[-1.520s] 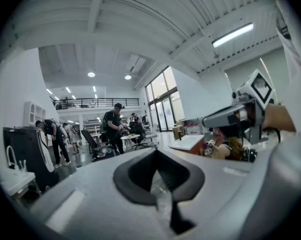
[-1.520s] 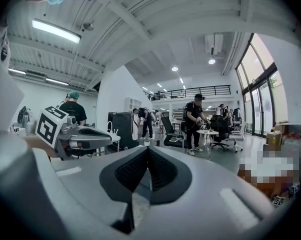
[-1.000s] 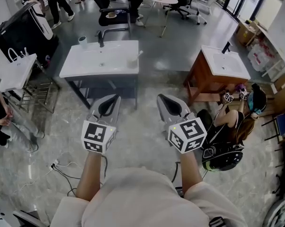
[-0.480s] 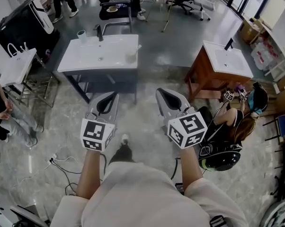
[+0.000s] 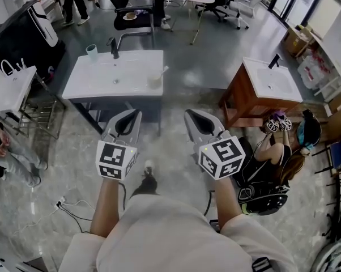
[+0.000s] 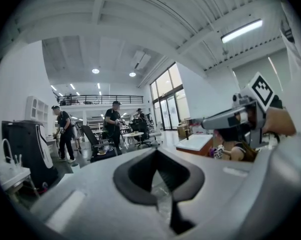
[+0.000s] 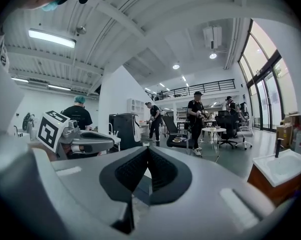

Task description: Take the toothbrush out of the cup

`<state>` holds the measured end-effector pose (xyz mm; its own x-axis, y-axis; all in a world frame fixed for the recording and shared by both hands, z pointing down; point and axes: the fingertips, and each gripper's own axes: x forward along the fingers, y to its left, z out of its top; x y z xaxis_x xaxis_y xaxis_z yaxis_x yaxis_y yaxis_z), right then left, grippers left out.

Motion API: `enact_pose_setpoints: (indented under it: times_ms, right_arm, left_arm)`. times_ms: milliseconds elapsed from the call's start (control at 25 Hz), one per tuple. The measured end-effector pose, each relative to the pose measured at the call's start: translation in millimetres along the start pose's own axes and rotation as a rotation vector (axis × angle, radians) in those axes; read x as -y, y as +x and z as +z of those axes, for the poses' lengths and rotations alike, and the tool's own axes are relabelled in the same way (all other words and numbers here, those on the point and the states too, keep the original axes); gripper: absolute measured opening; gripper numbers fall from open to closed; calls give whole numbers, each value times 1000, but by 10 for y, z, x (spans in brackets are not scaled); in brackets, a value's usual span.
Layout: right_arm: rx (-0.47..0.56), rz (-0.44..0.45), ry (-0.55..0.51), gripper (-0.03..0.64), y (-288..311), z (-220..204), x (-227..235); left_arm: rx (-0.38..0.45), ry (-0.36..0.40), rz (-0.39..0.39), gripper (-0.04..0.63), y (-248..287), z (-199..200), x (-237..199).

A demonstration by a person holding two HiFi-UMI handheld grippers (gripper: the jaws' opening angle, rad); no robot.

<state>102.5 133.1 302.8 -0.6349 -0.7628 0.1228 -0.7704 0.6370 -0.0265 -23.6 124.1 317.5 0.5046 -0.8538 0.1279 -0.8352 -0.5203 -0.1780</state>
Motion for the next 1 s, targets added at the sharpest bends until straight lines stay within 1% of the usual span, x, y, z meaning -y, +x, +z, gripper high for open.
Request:
enact_pose_setpoints:
  times_ms: [280,560,1000]
  right_arm:
    - [-6,-22,11,6,619,100,368]
    - [-36,-44,45,6,1104,63,714]
    - [-81,-53,69,6,1863,-4,1058]
  left_arm:
    - [-26,26,-21,0,593,-19,-482]
    - [-50,-2,-35,0,1051,-117,-854]
    - [-85,-18,-72,0,1665,-317,-1370]
